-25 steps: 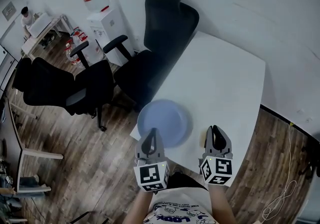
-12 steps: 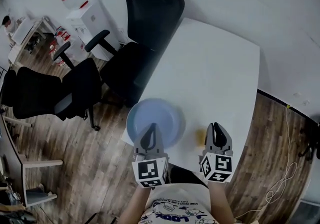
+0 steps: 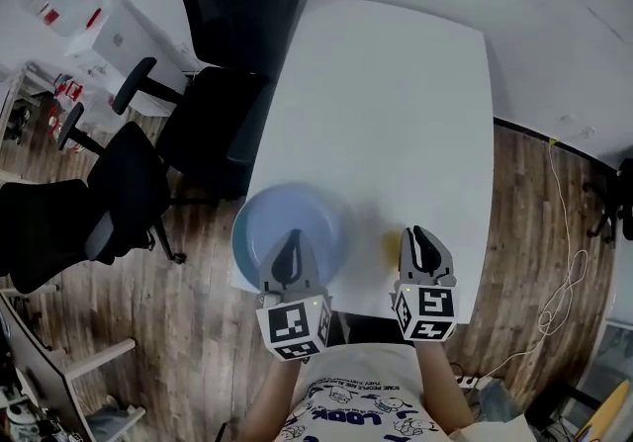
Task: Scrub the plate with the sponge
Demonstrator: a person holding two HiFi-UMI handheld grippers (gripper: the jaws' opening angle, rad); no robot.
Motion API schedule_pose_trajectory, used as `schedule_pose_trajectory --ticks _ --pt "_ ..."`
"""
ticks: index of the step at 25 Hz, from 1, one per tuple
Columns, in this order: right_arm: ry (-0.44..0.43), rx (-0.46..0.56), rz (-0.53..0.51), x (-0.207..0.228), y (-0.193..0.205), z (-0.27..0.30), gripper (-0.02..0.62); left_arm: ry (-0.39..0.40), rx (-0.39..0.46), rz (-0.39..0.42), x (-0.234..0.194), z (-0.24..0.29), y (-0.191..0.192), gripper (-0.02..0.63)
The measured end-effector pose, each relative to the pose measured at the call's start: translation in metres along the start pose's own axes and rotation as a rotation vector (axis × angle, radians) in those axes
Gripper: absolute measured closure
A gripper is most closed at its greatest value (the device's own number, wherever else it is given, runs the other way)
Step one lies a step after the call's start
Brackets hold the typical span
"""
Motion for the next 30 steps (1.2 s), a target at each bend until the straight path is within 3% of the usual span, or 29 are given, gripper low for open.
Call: schedule_pose_trajectory --ticks 17,30 --pt "-0.013 -0.292 -0.013 -0.011 0.059 0.021 0.566 0.065 -0.162 -0.003 -0.012 0.031 0.024 0.592" --pt "-0.052 -0.315 -0.025 -0.014 0.066 0.022 0.56 0.061 -0.187 -0.018 -0.013 0.044 0.029 0.592"
Point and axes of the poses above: the fingertips, and each gripper's own axes: z forward along the fingers, x to its right, y out of its underside, the point moved 7 cm from there along -z, backward along the fingers, and after that the axes turned 15 degrees about -z, right-handed, at the moved point
